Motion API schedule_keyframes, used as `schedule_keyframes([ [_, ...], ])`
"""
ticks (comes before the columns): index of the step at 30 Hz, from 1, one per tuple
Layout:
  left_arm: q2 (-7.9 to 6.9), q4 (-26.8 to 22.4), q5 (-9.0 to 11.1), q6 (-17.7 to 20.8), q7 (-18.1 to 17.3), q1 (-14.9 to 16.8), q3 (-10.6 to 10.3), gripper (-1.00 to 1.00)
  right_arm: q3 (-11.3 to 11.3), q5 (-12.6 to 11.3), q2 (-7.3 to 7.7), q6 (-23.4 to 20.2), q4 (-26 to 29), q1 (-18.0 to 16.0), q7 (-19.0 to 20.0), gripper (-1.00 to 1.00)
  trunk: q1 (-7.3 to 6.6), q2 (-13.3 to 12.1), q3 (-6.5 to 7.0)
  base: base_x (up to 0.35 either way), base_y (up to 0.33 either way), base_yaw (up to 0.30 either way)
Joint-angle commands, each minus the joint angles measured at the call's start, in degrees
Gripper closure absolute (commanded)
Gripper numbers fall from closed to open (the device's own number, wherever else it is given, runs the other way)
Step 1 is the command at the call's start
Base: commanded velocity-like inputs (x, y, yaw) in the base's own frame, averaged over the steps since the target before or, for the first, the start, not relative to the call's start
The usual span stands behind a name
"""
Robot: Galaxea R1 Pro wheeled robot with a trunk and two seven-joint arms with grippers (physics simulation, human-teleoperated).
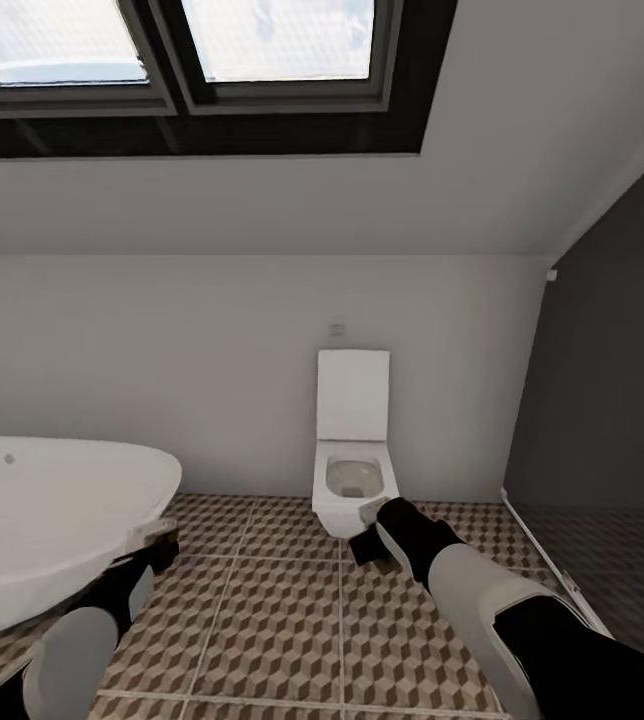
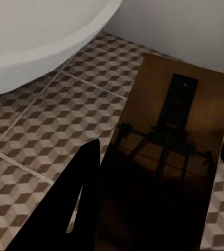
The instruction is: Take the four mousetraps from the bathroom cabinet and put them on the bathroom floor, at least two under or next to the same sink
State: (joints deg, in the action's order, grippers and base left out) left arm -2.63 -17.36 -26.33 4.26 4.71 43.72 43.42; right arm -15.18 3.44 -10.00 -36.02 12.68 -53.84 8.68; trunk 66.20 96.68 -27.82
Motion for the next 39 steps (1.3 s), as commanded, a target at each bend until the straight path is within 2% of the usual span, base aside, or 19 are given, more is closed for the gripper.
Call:
schedule_keyframes([
  [1,0.28,-0.1,-0.9,0.2,0.1,0.1,-0.1,1.0,0.3,0.3,0.0,-0.3,0.1,0.0,0.3,1.0,0.0,0.0,-0.07,0.017,0.008,-0.005],
  [2,0.83,-0.1,-2.0,0.2,0.1,0.1,-1.0,1.0,1.0,0.3,0.0,-0.3,0.1,0.0,0.3,1.0,0.0,0.0,-0.07,0.011,0.005,-0.003],
  [4,1.23,-0.1,-2.9,0.2,0.1,0.1,-2.1,1.0,1.9,0.3,0.0,-0.3,0.1,0.0,0.2,1.0,0.0,0.0,-0.07,0.008,0.004,-0.002],
  [7,1.67,-0.2,-4.0,0.2,0.1,0.1,-4.4,1.0,4.4,0.3,0.0,-0.1,0.3,0.0,-0.5,1.0,0.0,0.0,-0.07,0.003,0.002,-0.001],
  [10,1.79,-0.3,-4.3,0.3,0.1,0.1,-5.1,1.0,6.1,0.4,0.0,0.0,0.7,0.0,-1.3,1.0,0.0,0.0,-0.07,0.001,0.001,0.0],
  [13,2.22,-0.8,-4.4,0.3,0.2,0.1,-5.3,1.0,6.9,0.5,0.5,0.0,0.9,0.0,-1.8,1.0,0.0,0.0,-0.07,0.0,0.0,0.0],
  [15,2.85,-0.9,-4.4,0.2,0.2,0.1,-5.4,1.0,7.1,0.5,0.63,0.1,0.9,0.0,-1.9,1.0,0.0,0.0,-0.07,0.0,0.0,0.0],
  [18,4.85,-1.0,-4.7,0.1,0.6,0.1,-5.7,1.0,7.2,0.6,0.78,0.1,1.0,0.0,-2.0,1.0,0.0,0.0,-0.07,0.0,-0.008,0.0],
  [20,5.42,-1.1,-4.8,0.1,0.8,0.1,-5.8,1.0,7.2,0.6,0.78,0.0,1.1,0.0,-1.9,1.0,0.0,0.0,-0.07,0.0,-0.095,0.0],
  [32,5.76,-1.1,-4.5,0.0,0.5,0.1,-5.8,1.0,7.0,1.3,0.77,-0.1,1.1,0.0,-1.8,1.0,0.0,0.0,-0.07,0.0,-0.228,0.0],
  [39,5.75,-1.1,-4.5,0.0,0.5,0.1,-5.9,1.0,7.3,1.2,0.83,0.0,1.1,0.0,-1.9,1.0,0.0,0.0,-0.07,0.0,-0.087,0.0],
])
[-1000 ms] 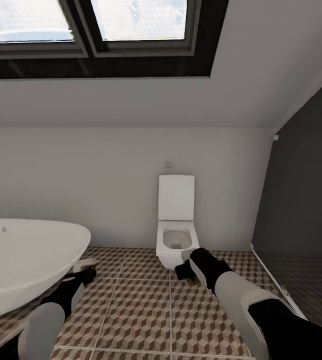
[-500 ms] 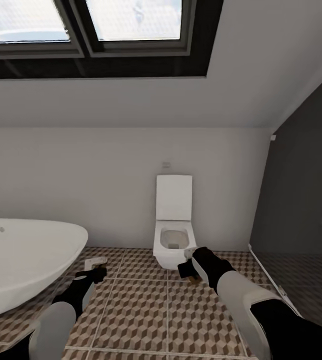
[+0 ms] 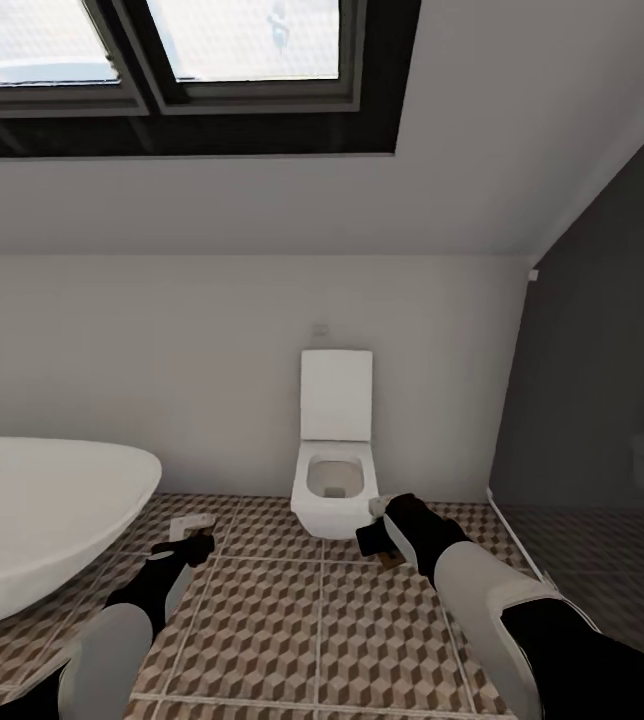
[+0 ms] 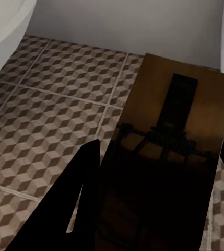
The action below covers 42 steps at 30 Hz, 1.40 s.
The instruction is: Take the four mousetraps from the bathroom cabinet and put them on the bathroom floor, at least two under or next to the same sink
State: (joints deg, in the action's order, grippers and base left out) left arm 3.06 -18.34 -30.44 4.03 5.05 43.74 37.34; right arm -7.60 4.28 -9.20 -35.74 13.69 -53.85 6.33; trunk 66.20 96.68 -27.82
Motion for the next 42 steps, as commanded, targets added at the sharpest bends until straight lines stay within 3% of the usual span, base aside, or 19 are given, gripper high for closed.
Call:
schedule_keyframes([
  [1,0.05,-0.1,-0.4,0.3,0.1,0.0,0.2,1.0,-0.2,0.4,0.04,-0.3,0.1,0.0,0.4,1.0,0.0,0.0,-0.07,0.0,-0.024,0.0],
  [7,-0.01,-0.1,-0.6,0.2,-0.1,0.0,0.2,1.0,0.2,-0.2,0.12,-0.4,0.1,0.0,-0.6,1.0,0.0,0.0,-0.07,0.0,-0.009,0.0],
  [14,0.2,-0.2,-0.8,0.4,-0.6,0.0,0.2,1.0,1.2,-0.4,0.08,1.9,0.1,0.0,-4.8,1.0,0.0,0.0,-0.07,0.0,-0.001,0.0],
  [18,-0.47,-2.4,-0.8,1.2,-6.4,0.0,-0.1,1.0,1.9,-0.5,1.15,4.3,0.1,0.0,-7.2,1.0,0.0,0.0,-0.07,0.0,0.0,0.0],
  [20,-0.62,-3.0,-0.8,1.3,-7.6,0.0,-0.1,1.0,1.9,-0.5,1.62,5.3,0.1,0.0,-7.6,1.0,0.0,0.0,-0.07,0.0,0.0,0.0],
  [42,-0.55,-3.9,-0.8,0.6,-8.7,0.0,-0.4,1.0,1.9,-0.4,2.2,6.2,0.1,0.0,-7.8,1.0,0.0,0.0,-0.07,0.0,0.0,0.0],
])
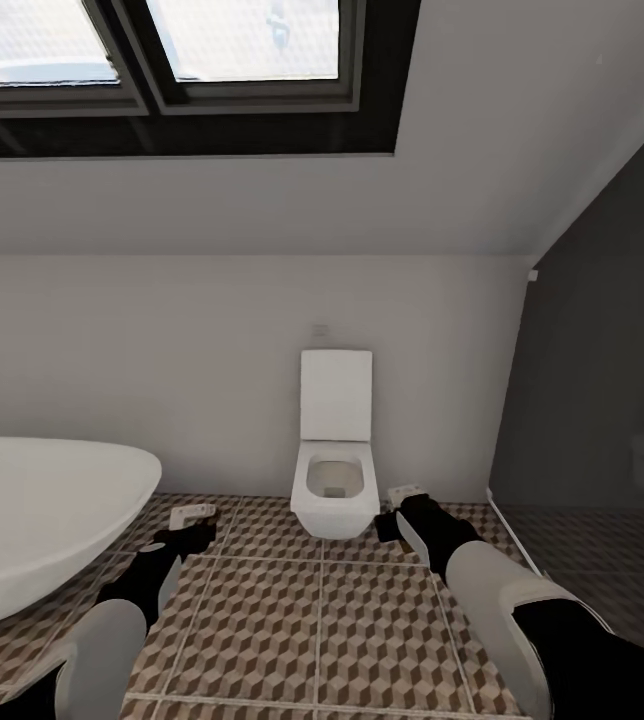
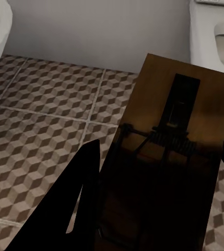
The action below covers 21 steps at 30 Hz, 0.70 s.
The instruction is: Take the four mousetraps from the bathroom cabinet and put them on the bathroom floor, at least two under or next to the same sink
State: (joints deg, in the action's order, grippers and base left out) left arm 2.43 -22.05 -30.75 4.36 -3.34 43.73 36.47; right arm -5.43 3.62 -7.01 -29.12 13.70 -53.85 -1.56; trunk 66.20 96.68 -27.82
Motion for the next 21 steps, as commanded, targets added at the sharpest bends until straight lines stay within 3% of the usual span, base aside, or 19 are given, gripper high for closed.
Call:
schedule_keyframes([
  [1,0.09,-0.2,-0.5,0.2,-0.2,0.0,0.4,1.0,-0.3,0.3,0.02,-0.4,0.1,0.0,0.1,1.0,0.0,0.0,-0.07,0.0,0.0,0.0],
  [4,0.1,-0.1,-0.5,0.2,-0.1,0.0,0.4,1.0,-0.2,0.2,0.51,-0.4,0.1,0.0,-0.3,1.0,0.0,0.0,-0.07,0.0,0.0,0.0],
  [6,0.11,-0.1,-0.5,0.2,-0.1,0.0,0.4,1.0,0.0,0.2,1.6,-0.3,0.1,0.0,-1.0,1.0,0.0,0.0,-0.07,0.0,0.0,0.0],
  [9,0.12,-0.1,-0.5,0.2,-0.1,0.0,0.4,1.0,1.6,-0.2,3.16,0.1,0.1,0.0,-2.3,1.0,0.0,0.0,-0.07,0.0,0.0,0.0],
  [13,0.12,-0.1,-0.5,0.2,-0.2,0.0,0.4,1.0,6.5,-0.9,4.75,1.0,0.1,0.0,-3.8,1.0,0.0,0.0,-0.07,0.0,0.0,0.0],
  [16,0.12,-0.1,-0.5,0.2,-0.4,0.0,0.4,1.0,8.2,-1.0,6.16,1.2,0.1,0.0,-4.2,1.0,0.0,0.0,-0.07,0.0,0.0,0.0],
  [21,0.12,-0.1,-0.5,0.2,-0.4,0.0,0.4,1.0,9.1,-0.9,8.08,1.4,0.1,0.0,-4.4,1.0,0.0,0.0,-0.07,0.0,0.0,0.0],
])
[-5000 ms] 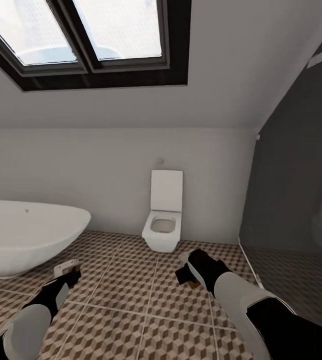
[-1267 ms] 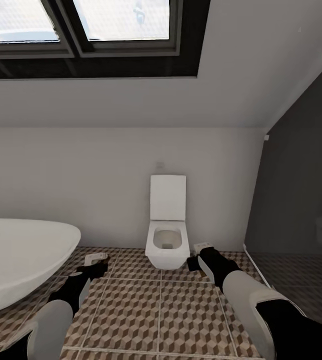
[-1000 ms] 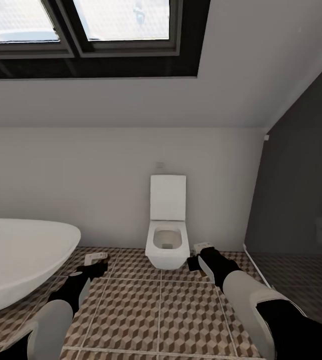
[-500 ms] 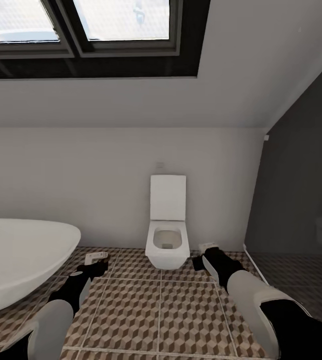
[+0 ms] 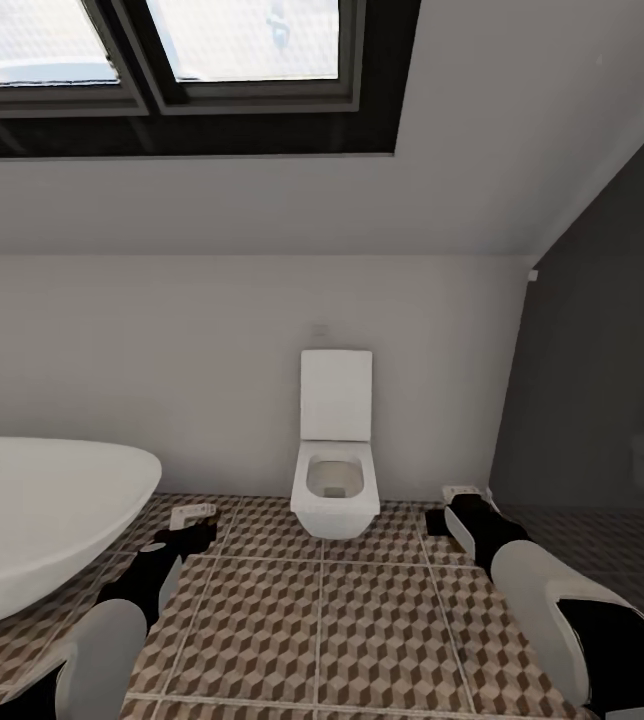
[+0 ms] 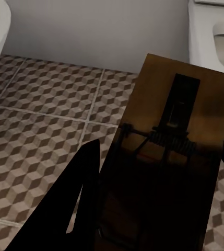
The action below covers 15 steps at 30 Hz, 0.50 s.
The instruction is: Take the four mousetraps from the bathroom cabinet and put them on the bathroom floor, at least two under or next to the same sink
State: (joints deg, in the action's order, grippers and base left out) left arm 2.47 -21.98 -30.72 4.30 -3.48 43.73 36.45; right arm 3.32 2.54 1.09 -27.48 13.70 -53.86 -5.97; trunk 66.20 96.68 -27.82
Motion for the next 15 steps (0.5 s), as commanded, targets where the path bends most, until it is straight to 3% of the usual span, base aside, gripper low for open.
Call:
schedule_keyframes([
  [1,0.08,-0.2,-0.5,0.3,-0.2,0.0,0.5,1.0,0.4,0.2,0.26,-0.2,0.1,0.0,0.0,1.0,0.0,0.0,-0.07,0.0,0.0,0.0],
  [6,0.08,-0.2,-0.5,0.3,-0.2,0.0,0.4,1.0,0.4,0.5,0.5,-0.2,0.1,0.0,0.0,1.0,0.0,0.0,-0.07,0.066,0.0,0.0],
  [15,0.08,-0.1,-0.5,0.7,0.0,0.0,0.4,1.0,0.3,0.7,0.39,-0.2,0.1,0.0,0.0,1.0,0.0,0.0,-0.07,0.274,0.0,0.0],
])
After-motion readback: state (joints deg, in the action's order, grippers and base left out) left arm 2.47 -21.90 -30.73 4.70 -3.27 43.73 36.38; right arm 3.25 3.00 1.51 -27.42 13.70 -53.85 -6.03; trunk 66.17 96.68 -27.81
